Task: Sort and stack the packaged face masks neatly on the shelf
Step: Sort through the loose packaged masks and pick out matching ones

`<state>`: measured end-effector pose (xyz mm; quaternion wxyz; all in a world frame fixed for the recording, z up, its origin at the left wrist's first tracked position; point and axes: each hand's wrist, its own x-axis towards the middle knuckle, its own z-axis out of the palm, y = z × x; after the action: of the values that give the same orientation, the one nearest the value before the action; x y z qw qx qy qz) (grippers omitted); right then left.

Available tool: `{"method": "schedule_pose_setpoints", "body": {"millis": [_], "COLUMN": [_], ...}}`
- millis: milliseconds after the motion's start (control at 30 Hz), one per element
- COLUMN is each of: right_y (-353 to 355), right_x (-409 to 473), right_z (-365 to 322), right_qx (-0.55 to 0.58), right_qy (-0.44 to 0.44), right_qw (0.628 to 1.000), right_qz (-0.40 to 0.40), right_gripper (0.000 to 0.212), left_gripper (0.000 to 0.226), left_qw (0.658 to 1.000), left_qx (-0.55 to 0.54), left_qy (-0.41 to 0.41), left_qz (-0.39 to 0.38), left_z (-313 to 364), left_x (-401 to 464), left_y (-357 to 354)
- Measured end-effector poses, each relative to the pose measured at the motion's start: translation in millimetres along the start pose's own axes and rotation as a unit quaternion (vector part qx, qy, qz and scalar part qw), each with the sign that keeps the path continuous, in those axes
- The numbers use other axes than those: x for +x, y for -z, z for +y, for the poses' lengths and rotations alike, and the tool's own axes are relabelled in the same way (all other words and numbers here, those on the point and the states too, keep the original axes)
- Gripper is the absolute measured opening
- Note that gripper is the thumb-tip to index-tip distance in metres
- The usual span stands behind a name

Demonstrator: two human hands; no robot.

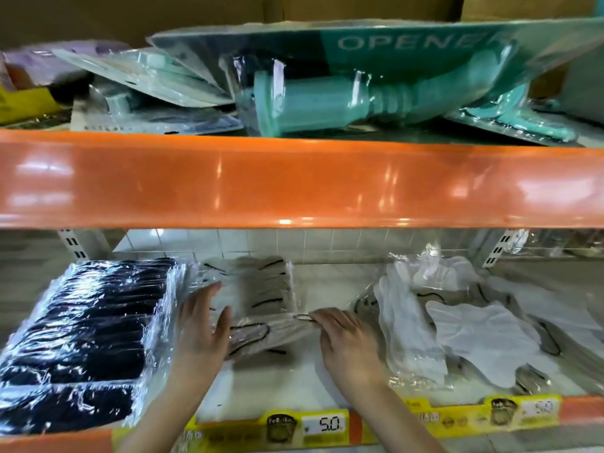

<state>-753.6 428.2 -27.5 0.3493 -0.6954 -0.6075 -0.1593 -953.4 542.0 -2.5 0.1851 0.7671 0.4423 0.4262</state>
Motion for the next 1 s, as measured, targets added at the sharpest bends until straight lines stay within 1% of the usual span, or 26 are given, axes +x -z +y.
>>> {"method": "schedule_pose_setpoints", "body": {"millis": [33, 67, 133, 200, 267, 367, 433, 500, 533, 667, 733, 767, 800, 833, 867, 900, 933, 1000], "right_y": [-2.6, -4.8, -9.7, -14.9, -21.2, -29.9, -32.9, -35.0, -35.7, -39.2, -40.3, -40.1, -40.3, -40.8, -41.4, -42.3, -42.5, -43.5], "right_x": [1.9, 3.6, 4.2, 2.2, -2.5, -11.9, -17.9, -22.2, -23.3, -23.6, -25.4, -26.5, -27.6, -28.3, -28.9, -29.2, -28.7, -28.4], "right_z": [-5.9, -11.7, -21.8, -31.0, -36.9, -42.3, -45.0, -46.8, -47.8, -45.1, -44.1, -44.4, -45.1, -45.6, -45.7, -45.5, -45.2, -44.7], "right_qx": [-0.001, -0.004, -0.029, -0.045, -0.042, -0.032, -0.030, -0.014, -0.003, 0.012, 0.003, -0.011, -0.022, -0.024, -0.021, -0.014, -0.009, -0.018], "right_qy": [0.004, 0.008, 0.023, 0.045, 0.055, 0.051, 0.056, 0.066, 0.069, 0.077, 0.087, 0.090, 0.090, 0.087, 0.081, 0.075, 0.067, 0.066], "right_qw": [1.000, 1.000, 0.999, 0.998, 0.996, 0.992, 0.988, 0.988, 0.988, 0.990, 0.989, 0.987, 0.984, 0.982, 0.981, 0.981, 0.981, 0.980], "right_qz": [0.002, 0.003, -0.004, -0.028, -0.053, -0.110, -0.137, -0.140, -0.138, -0.114, -0.117, -0.131, -0.150, -0.165, -0.172, -0.177, -0.184, -0.187], "right_gripper": [0.034, 0.033, 0.031, 0.034, 0.038, 0.045, 0.042, 0.031, 0.028, 0.024, 0.031, 0.040, 0.050, 0.058, 0.062, 0.062, 0.061, 0.052], "left_gripper": [0.028, 0.031, 0.033, 0.035, 0.040, 0.046, 0.041, 0.031, 0.029, 0.031, 0.033, 0.035, 0.043, 0.056, 0.067, 0.070, 0.067, 0.048], "left_qw": [0.996, 0.990, 0.982, 0.979, 0.972, 0.956, 0.947, 0.949, 0.951, 0.956, 0.958, 0.960, 0.961, 0.961, 0.959, 0.956, 0.953, 0.945], "left_qx": [0.046, 0.079, 0.115, 0.141, 0.180, 0.197, 0.206, 0.195, 0.187, 0.190, 0.196, 0.198, 0.202, 0.211, 0.224, 0.238, 0.252, 0.277], "left_qy": [-0.069, -0.115, -0.148, -0.145, -0.136, -0.120, -0.121, -0.121, -0.119, -0.113, -0.119, -0.122, -0.121, -0.113, -0.111, -0.106, -0.100, -0.086], "left_qz": [0.014, 0.015, 0.024, 0.003, -0.062, -0.181, -0.217, -0.218, -0.216, -0.194, -0.170, -0.156, -0.145, -0.139, -0.132, -0.132, -0.136, -0.154], "left_z": [-1.4, -1.3, 7.1, 14.0, 9.2, -7.8, -15.9, -20.0, -22.9, -32.1, -33.2, -32.9, -33.0, -32.7, -33.4, -35.1, -38.2, -42.2], "left_x": [-4.0, -8.6, -18.4, -27.2, -35.2, -44.5, -50.8, -54.0, -55.1, -57.8, -58.7, -59.4, -60.5, -61.5, -62.4, -62.9, -63.4, -63.6], "left_y": [5.7, 10.3, 16.5, 16.6, 12.3, 6.8, 4.2, 4.8, 4.8, 5.7, 4.4, 3.8, 3.0, 2.6, 1.7, 1.2, -0.1, -1.4]}}
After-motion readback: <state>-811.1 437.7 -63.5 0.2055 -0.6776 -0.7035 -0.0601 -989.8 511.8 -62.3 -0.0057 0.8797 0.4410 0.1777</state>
